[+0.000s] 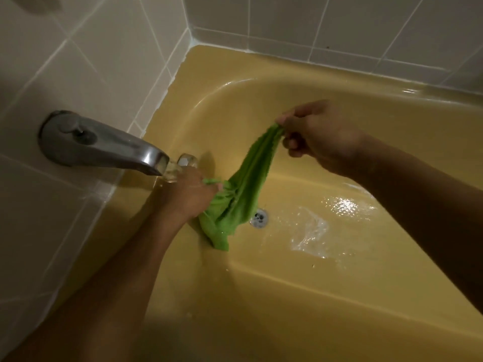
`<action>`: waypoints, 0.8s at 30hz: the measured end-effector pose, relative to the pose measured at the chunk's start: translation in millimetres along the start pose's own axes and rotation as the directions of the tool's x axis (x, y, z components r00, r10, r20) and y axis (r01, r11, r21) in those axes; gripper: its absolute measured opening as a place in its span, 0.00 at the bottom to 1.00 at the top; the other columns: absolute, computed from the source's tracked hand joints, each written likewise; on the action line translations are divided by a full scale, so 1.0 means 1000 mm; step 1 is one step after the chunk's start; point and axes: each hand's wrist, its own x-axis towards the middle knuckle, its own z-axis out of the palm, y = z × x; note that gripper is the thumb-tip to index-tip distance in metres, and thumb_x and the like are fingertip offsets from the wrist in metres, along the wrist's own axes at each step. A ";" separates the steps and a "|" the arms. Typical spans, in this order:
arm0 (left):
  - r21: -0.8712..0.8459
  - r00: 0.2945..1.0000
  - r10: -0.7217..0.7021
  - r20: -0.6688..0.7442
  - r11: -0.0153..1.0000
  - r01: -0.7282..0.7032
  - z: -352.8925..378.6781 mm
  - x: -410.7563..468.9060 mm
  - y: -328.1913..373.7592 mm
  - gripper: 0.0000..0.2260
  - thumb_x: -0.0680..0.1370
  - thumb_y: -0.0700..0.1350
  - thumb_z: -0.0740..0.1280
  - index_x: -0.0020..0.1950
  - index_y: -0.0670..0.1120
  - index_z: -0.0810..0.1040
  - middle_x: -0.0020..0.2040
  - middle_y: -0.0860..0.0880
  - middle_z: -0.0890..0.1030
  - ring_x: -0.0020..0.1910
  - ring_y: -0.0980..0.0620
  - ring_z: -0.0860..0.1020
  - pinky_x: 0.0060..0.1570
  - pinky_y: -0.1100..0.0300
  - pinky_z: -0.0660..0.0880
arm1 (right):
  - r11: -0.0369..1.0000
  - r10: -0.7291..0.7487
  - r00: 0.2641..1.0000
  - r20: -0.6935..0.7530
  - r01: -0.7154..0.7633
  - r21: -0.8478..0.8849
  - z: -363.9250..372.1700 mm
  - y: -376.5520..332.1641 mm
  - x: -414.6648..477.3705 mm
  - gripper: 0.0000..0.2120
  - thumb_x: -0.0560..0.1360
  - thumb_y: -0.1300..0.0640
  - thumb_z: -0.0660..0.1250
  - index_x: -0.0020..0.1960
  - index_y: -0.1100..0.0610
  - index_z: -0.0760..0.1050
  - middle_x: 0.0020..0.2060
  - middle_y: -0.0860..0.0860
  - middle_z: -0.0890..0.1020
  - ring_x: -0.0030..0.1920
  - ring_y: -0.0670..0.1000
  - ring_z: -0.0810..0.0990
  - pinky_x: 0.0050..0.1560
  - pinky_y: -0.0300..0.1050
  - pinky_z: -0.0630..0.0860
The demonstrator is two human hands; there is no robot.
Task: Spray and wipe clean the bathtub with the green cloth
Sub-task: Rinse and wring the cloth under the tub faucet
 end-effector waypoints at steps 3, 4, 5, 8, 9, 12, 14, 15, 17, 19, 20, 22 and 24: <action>-0.041 0.998 -0.025 -0.059 0.999 0.023 -0.006 0.015 0.011 0.19 0.82 0.52 0.69 0.64 0.38 0.80 0.63 0.37 0.80 0.61 0.37 0.79 0.55 0.55 0.73 | 0.995 0.018 0.984 -0.179 -0.036 -0.094 -0.046 0.020 -0.004 0.10 0.81 0.65 0.65 0.41 0.64 0.78 0.31 0.56 0.73 0.30 0.53 0.72 0.31 0.48 0.68; -0.085 0.995 -0.043 -0.089 0.996 0.036 -0.008 0.017 0.013 0.19 0.82 0.50 0.69 0.64 0.36 0.81 0.62 0.37 0.81 0.61 0.37 0.80 0.58 0.52 0.76 | 0.987 0.018 0.974 -0.226 -0.053 -0.150 -0.059 0.027 -0.006 0.11 0.81 0.64 0.65 0.41 0.63 0.79 0.30 0.57 0.74 0.31 0.55 0.72 0.33 0.50 0.69; -0.184 0.993 -0.070 -0.091 0.982 0.053 -0.010 0.016 0.018 0.18 0.83 0.48 0.69 0.64 0.34 0.80 0.62 0.35 0.81 0.62 0.35 0.80 0.62 0.48 0.76 | 0.976 0.013 0.965 -0.263 -0.070 -0.208 -0.069 0.034 -0.008 0.11 0.81 0.63 0.66 0.41 0.63 0.80 0.29 0.57 0.75 0.32 0.56 0.73 0.34 0.51 0.70; -0.359 0.983 -0.183 0.017 0.917 0.177 -0.007 0.018 0.021 0.18 0.85 0.44 0.65 0.70 0.33 0.74 0.69 0.32 0.76 0.68 0.33 0.75 0.69 0.45 0.72 | 0.949 0.004 0.943 -0.334 -0.108 -0.295 -0.085 0.050 -0.017 0.09 0.81 0.61 0.67 0.45 0.64 0.82 0.28 0.57 0.78 0.31 0.57 0.75 0.35 0.53 0.73; -0.381 0.968 -0.250 0.013 0.894 0.236 -0.004 0.014 0.028 0.18 0.85 0.43 0.64 0.72 0.35 0.72 0.70 0.34 0.76 0.70 0.35 0.74 0.68 0.49 0.72 | 0.953 0.022 0.945 -0.326 -0.118 -0.279 -0.085 0.052 -0.021 0.09 0.81 0.61 0.68 0.47 0.66 0.82 0.29 0.58 0.79 0.32 0.57 0.75 0.36 0.53 0.74; -0.421 0.965 -0.253 0.062 0.870 0.255 0.010 0.009 0.047 0.13 0.83 0.43 0.66 0.67 0.41 0.76 0.63 0.40 0.81 0.57 0.42 0.81 0.55 0.55 0.76 | 0.961 0.090 0.983 -0.159 -0.128 -0.246 -0.069 0.050 -0.032 0.06 0.80 0.63 0.69 0.49 0.65 0.82 0.33 0.59 0.81 0.34 0.57 0.79 0.37 0.52 0.79; -0.633 0.948 -0.236 0.213 0.706 0.318 0.027 0.006 0.049 0.09 0.82 0.46 0.70 0.52 0.40 0.81 0.48 0.39 0.82 0.38 0.46 0.79 0.36 0.57 0.74 | 0.957 0.101 0.994 -0.028 -0.105 -0.271 -0.053 0.047 -0.034 0.05 0.80 0.63 0.69 0.49 0.64 0.83 0.33 0.57 0.83 0.33 0.55 0.81 0.37 0.49 0.80; -0.625 0.937 -0.196 0.288 0.703 0.339 0.033 0.004 0.052 0.11 0.80 0.47 0.72 0.50 0.39 0.81 0.45 0.40 0.80 0.34 0.48 0.76 0.30 0.59 0.70 | 0.957 0.102 0.994 0.024 -0.092 -0.276 -0.045 0.045 -0.034 0.05 0.80 0.64 0.69 0.49 0.64 0.83 0.33 0.57 0.83 0.33 0.54 0.81 0.36 0.47 0.81; -0.657 0.870 -0.174 0.462 0.591 0.468 0.039 0.001 0.060 0.17 0.76 0.50 0.76 0.52 0.37 0.80 0.42 0.42 0.76 0.33 0.49 0.71 0.26 0.59 0.65 | 0.956 0.109 0.989 0.101 -0.077 -0.283 -0.032 0.041 -0.033 0.06 0.80 0.65 0.68 0.50 0.65 0.83 0.33 0.56 0.84 0.32 0.51 0.82 0.35 0.44 0.80; -0.631 0.815 -0.134 0.564 0.566 0.530 0.040 0.000 0.067 0.21 0.71 0.54 0.77 0.52 0.39 0.77 0.38 0.44 0.73 0.32 0.50 0.68 0.24 0.59 0.65 | 0.956 0.130 0.980 0.151 -0.084 -0.283 -0.022 0.039 -0.032 0.06 0.80 0.66 0.67 0.51 0.67 0.83 0.34 0.56 0.84 0.32 0.50 0.82 0.34 0.42 0.79; -0.622 0.802 -0.117 0.586 0.569 0.538 0.039 0.000 0.070 0.22 0.69 0.56 0.77 0.51 0.41 0.76 0.37 0.45 0.73 0.31 0.51 0.68 0.24 0.59 0.64 | 0.958 0.141 0.976 0.168 -0.092 -0.271 -0.018 0.039 -0.032 0.06 0.80 0.67 0.67 0.51 0.68 0.83 0.34 0.57 0.84 0.32 0.50 0.82 0.34 0.41 0.78; -0.598 0.780 -0.098 0.617 0.586 0.547 0.038 -0.001 0.071 0.21 0.68 0.58 0.76 0.48 0.43 0.77 0.35 0.46 0.72 0.30 0.52 0.66 0.23 0.60 0.64 | 0.966 0.153 0.967 0.202 -0.103 -0.236 -0.012 0.043 -0.034 0.07 0.80 0.68 0.67 0.53 0.70 0.82 0.36 0.59 0.84 0.32 0.49 0.82 0.33 0.41 0.78; -0.582 0.760 -0.091 0.643 0.587 0.563 0.039 -0.002 0.070 0.17 0.71 0.57 0.75 0.44 0.44 0.78 0.33 0.48 0.70 0.29 0.54 0.63 0.23 0.62 0.62 | 0.975 0.159 0.958 0.239 -0.114 -0.192 -0.006 0.051 -0.038 0.07 0.79 0.70 0.67 0.54 0.70 0.82 0.40 0.61 0.85 0.34 0.49 0.82 0.35 0.42 0.79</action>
